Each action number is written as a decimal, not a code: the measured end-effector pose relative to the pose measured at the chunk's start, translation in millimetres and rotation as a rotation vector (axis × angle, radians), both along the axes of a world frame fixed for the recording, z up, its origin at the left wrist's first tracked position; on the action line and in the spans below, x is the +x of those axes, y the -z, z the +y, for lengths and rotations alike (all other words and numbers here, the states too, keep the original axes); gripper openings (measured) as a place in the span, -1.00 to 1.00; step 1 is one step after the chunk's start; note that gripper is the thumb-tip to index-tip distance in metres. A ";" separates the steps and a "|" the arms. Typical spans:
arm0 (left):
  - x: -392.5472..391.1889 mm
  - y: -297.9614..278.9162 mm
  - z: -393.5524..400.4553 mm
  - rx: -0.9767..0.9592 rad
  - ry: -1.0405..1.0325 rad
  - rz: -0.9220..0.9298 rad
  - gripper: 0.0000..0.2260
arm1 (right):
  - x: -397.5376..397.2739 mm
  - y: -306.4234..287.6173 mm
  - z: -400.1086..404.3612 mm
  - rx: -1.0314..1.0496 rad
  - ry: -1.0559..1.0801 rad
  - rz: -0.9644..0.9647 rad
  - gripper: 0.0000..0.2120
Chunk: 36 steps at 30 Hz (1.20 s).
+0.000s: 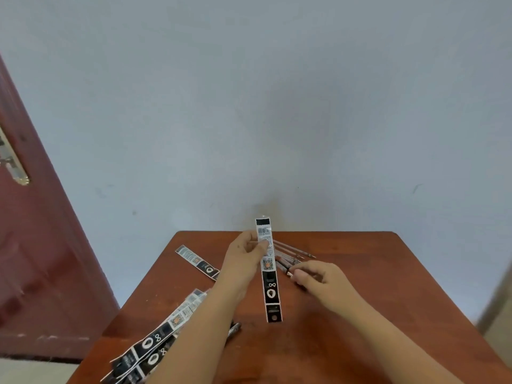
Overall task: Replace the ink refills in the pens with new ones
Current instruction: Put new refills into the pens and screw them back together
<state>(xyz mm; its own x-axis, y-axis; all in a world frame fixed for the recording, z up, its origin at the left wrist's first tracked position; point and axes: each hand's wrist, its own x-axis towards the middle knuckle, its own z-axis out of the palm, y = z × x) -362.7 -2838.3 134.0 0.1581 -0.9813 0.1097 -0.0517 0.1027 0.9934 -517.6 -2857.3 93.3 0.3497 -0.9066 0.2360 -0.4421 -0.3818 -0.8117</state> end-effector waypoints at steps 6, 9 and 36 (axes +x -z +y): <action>-13.9 19.8 -9.9 -0.116 0.038 -0.425 -0.86 | -22.6 7.6 -11.1 -0.035 0.183 -0.221 -0.85; -23.0 34.3 -11.5 -0.134 0.071 -0.502 -0.76 | -26.9 9.5 -13.1 -0.068 0.209 -0.294 -0.79; -23.7 74.1 -6.9 -0.535 0.044 -0.860 -0.73 | -34.3 12.4 -9.6 -0.028 0.040 -0.114 -0.65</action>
